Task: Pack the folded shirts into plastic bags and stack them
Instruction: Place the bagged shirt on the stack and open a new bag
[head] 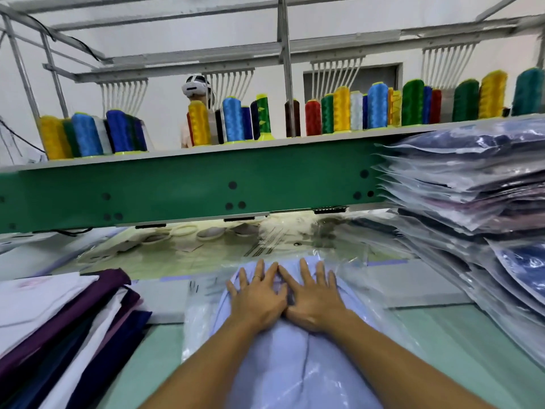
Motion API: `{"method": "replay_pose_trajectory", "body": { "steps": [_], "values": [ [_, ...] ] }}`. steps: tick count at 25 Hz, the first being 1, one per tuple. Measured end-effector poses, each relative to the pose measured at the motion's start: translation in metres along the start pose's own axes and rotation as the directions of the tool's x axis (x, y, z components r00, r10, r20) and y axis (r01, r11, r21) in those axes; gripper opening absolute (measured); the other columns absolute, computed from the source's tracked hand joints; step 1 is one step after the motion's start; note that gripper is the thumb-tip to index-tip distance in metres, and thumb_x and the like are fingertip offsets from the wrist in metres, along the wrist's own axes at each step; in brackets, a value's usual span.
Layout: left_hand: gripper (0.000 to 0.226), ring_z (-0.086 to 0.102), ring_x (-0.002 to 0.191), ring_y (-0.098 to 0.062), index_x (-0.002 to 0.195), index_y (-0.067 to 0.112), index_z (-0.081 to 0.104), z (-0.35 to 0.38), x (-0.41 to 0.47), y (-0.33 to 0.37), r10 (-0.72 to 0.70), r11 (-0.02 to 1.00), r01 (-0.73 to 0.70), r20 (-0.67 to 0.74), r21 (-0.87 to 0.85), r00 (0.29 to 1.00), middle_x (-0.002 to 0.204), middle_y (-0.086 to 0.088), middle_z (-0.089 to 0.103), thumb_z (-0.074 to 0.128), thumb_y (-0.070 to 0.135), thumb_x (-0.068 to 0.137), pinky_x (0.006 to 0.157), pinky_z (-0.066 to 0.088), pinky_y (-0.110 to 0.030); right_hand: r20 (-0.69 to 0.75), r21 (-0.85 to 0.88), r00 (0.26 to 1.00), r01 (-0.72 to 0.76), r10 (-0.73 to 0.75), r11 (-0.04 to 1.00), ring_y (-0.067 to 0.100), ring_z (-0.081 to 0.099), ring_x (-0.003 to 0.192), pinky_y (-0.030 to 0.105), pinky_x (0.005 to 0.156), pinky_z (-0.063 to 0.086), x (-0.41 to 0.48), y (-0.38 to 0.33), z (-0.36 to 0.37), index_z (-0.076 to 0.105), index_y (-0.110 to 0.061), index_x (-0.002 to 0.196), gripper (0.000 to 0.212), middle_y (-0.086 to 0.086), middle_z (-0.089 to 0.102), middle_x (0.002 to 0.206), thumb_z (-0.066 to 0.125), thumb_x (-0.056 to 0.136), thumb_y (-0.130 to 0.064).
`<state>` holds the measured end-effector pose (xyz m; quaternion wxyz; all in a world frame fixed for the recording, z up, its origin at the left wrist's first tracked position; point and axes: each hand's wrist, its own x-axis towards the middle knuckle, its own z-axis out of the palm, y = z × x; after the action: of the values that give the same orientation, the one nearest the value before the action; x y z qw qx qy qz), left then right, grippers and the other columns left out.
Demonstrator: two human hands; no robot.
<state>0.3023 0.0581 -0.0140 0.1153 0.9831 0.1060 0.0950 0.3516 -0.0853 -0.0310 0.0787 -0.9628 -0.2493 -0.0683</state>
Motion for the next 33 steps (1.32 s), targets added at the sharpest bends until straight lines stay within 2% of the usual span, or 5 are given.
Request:
{"method": "replay_pose_trajectory", "body": {
  "steps": [7,18,22,27,33],
  "values": [
    [0.067,-0.006,0.155,-0.037,0.158,0.05,0.001,0.014,-0.016,-0.019,-0.069,0.998,0.07,-0.105,0.004,0.992,0.169,0.013,-0.007,0.016,0.074,0.096,0.119,-0.01,-0.064,-0.06,0.088,0.997,-0.032,0.038,0.996,0.028,-0.006,0.155,0.046,0.123,0.002,-0.004,0.023,0.005,-0.007,-0.054,0.154,0.099,-0.001,-0.009,0.168,0.007,0.066,-0.098],
    [0.09,0.002,0.155,-0.036,0.162,0.03,0.008,0.005,-0.03,-0.031,-0.206,0.977,0.211,-0.093,0.044,0.974,0.169,-0.012,0.009,0.016,0.082,0.09,0.123,-0.003,-0.054,-0.279,0.094,0.929,-0.223,0.241,0.97,0.025,0.049,0.124,0.037,0.106,0.036,-0.024,0.03,0.0,0.049,-0.013,0.135,0.07,0.004,0.056,0.132,0.029,0.094,-0.067],
    [0.075,0.001,0.155,-0.04,0.162,0.025,0.004,-0.004,-0.034,-0.02,-0.116,0.968,0.134,-0.092,0.213,0.989,0.17,-0.01,0.006,0.014,0.066,0.099,0.121,-0.004,-0.062,-0.222,0.028,0.935,-0.277,0.277,0.96,0.029,0.047,0.124,0.039,0.106,0.036,-0.028,0.028,-0.006,0.046,-0.01,0.137,0.061,0.007,0.051,0.136,0.03,0.1,-0.055],
    [0.063,0.008,0.154,-0.032,0.159,0.03,0.017,-0.018,-0.059,-0.012,0.026,0.99,-0.017,-0.069,0.138,0.997,0.168,0.002,0.016,0.027,0.056,0.103,0.121,0.0,-0.063,-0.18,-0.076,0.955,-0.251,0.234,0.965,0.047,0.024,0.143,0.048,0.115,0.027,-0.047,0.008,-0.027,0.025,-0.017,0.154,0.059,0.011,0.027,0.158,0.036,0.097,-0.027],
    [0.052,0.007,0.155,-0.031,0.158,0.035,0.023,-0.03,-0.112,0.012,0.046,0.999,-0.046,-0.041,0.002,0.998,0.169,0.006,0.015,0.029,0.04,0.107,0.121,-0.001,-0.063,-0.118,0.001,0.991,-0.071,0.071,0.997,0.045,0.019,0.147,0.05,0.116,0.022,-0.096,-0.036,-0.034,0.021,-0.037,0.156,0.061,0.004,0.009,0.168,0.04,0.097,-0.035]
  ]
}}
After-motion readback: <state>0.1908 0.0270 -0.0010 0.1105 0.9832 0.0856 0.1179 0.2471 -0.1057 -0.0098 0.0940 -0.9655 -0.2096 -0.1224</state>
